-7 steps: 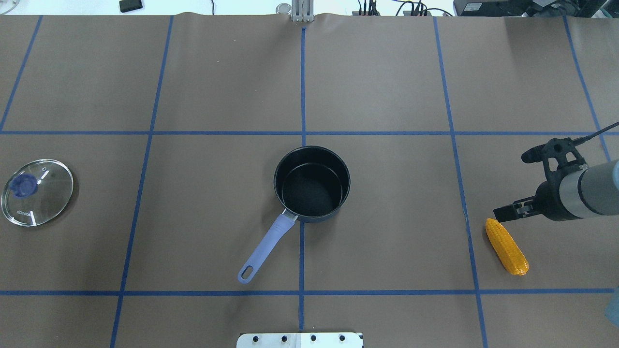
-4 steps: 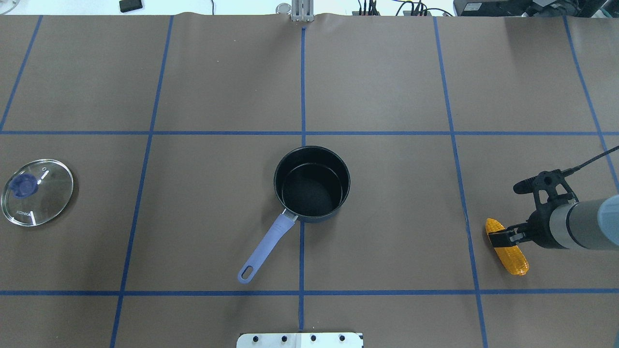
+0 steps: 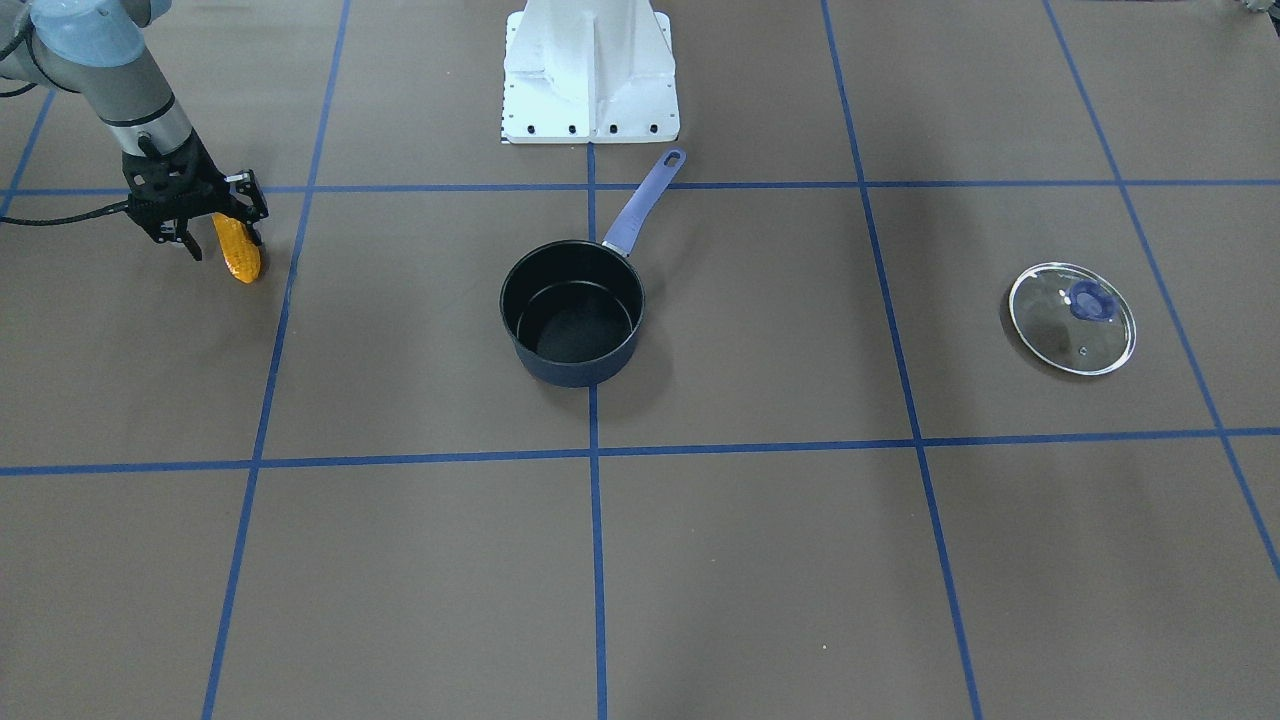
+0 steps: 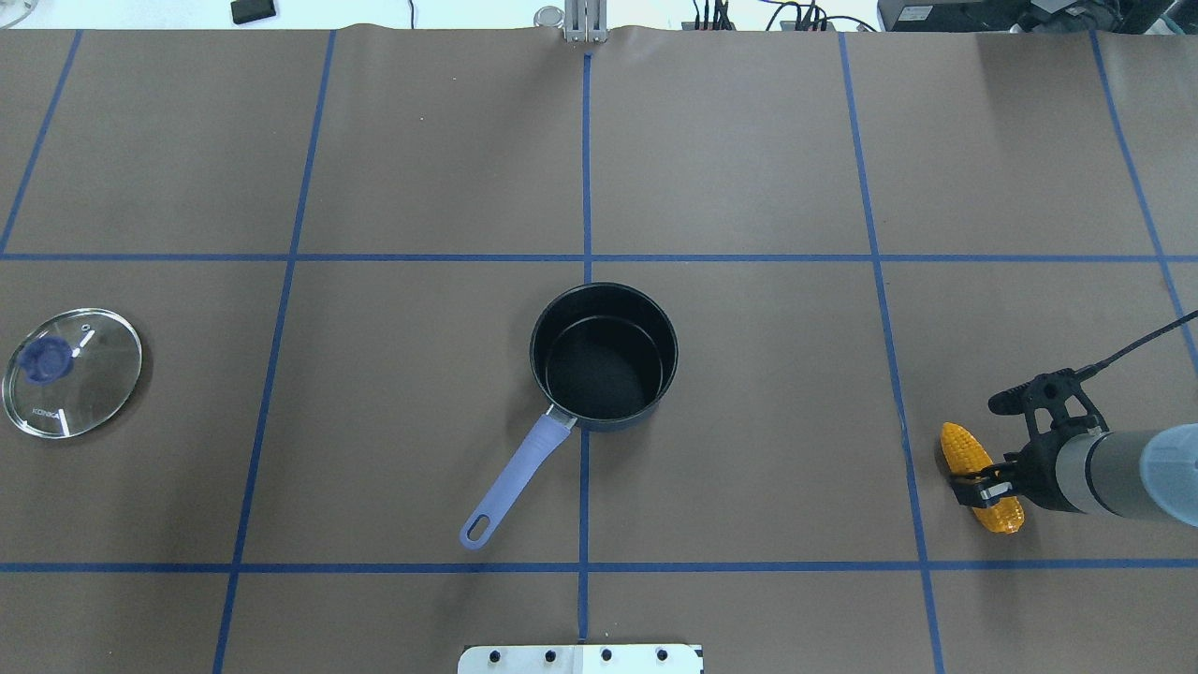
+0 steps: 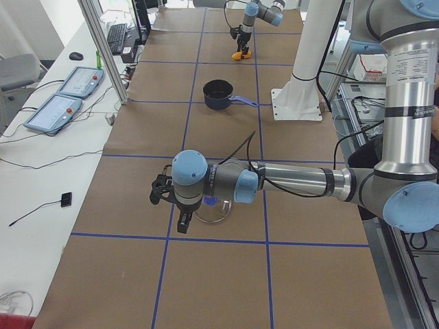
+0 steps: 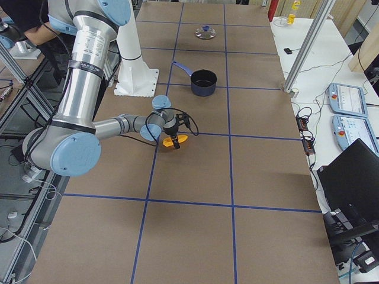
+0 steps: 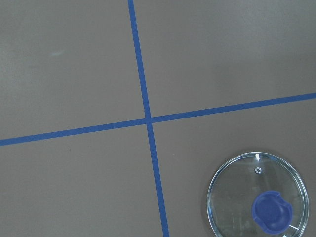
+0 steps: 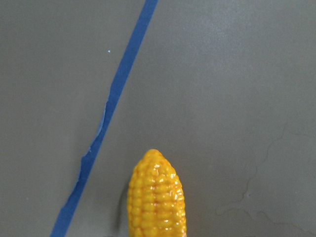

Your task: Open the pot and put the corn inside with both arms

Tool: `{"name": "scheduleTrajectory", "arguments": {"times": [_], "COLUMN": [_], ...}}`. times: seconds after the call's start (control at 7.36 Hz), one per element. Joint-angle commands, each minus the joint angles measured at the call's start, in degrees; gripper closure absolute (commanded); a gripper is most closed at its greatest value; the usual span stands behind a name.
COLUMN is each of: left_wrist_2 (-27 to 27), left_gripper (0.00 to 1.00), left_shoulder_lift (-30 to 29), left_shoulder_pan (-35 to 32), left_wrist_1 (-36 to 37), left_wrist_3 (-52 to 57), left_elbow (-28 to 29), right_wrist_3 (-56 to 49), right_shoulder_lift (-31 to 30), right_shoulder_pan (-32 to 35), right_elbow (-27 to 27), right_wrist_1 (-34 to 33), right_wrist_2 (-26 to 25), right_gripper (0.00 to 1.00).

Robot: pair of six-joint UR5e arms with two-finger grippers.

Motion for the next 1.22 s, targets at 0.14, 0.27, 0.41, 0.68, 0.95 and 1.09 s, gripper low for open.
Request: {"name": "scheduleTrajectory", "arguments": {"times": [0.14,0.27,0.41,0.68,0.95,1.09], "left_wrist_2": [-0.1,-0.1,-0.1,-0.1,0.0,-0.1], "left_gripper": [0.02,0.02,0.02,0.02,0.02,0.02], "left_shoulder_lift": [0.4,0.4,0.4,0.4,0.9,1.4], "left_shoulder_pan": [0.0,0.0,0.0,0.0,0.0,0.0], "left_wrist_1": [-1.7,-1.7,-1.7,-1.7,-1.4,-1.5], "left_wrist_3": [0.0,0.0,0.0,-0.1,-0.3,-0.4], "left_elbow": [0.4,0.3,0.3,0.2,0.3,0.3], "right_wrist_3": [0.2,0.3,0.3,0.3,1.1,2.3], "right_shoulder_lift": [0.0,0.5,0.6,8.3,17.5,21.9], "right_shoulder_pan": [-0.2,-0.2,-0.2,2.6,5.5,6.3], "right_elbow": [3.2,3.6,4.9,3.6,-2.5,-2.6], "right_wrist_1": [0.5,0.5,0.5,-0.2,-1.6,-4.8], "right_wrist_2": [0.9,1.0,1.4,1.6,1.6,1.6], "right_gripper": [1.00,1.00,1.00,1.00,1.00,1.00]}}
